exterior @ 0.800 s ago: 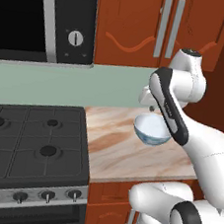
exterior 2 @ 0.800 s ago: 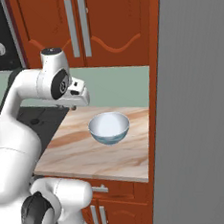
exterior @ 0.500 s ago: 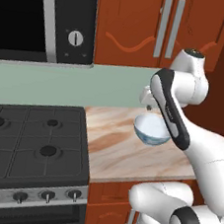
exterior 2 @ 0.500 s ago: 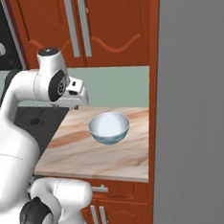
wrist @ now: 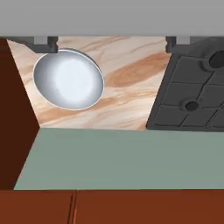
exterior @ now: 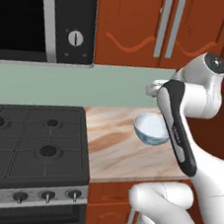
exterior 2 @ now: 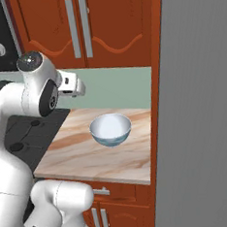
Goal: Open the cabinet and setup a tea strainer by placing it in the bowl upright.
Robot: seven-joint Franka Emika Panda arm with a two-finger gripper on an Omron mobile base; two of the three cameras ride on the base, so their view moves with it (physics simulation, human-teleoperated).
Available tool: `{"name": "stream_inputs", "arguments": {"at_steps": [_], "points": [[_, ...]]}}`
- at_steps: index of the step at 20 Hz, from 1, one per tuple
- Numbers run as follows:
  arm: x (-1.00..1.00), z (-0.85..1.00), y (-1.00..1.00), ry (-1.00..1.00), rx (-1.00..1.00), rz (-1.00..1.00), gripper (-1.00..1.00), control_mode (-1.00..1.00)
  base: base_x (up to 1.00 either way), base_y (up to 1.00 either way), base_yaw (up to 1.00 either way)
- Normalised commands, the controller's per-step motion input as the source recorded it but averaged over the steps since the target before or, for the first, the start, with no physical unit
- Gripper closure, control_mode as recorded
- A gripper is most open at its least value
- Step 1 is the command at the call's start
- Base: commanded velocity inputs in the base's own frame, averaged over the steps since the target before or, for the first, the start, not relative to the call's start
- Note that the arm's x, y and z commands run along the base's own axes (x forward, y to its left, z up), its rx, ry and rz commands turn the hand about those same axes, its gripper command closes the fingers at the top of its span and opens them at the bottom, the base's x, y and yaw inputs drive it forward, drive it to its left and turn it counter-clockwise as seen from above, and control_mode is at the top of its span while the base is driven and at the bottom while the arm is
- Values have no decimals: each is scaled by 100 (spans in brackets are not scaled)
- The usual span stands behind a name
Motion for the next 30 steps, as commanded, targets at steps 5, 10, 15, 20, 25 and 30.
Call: {"name": "stream_inputs", "arguments": {"at_steps": [5, 10, 15, 20, 25, 30], "points": [[0, 93, 0, -47, -3, 0, -100, -100, 0, 0, 0], [0, 95, -3, -27, -7, -2, -100, -100, 0, 0, 0], [0, 60, -5, -13, -1, -11, -100, -100, 0, 0, 0], [6, 53, 1, 7, -3, -4, -100, -100, 0, 0, 0], [27, 0, -22, 13, 13, 3, -100, -100, 0, 0, 0], [28, 0, -9, 9, 7, 2, -100, -100, 0, 0, 0]]}}
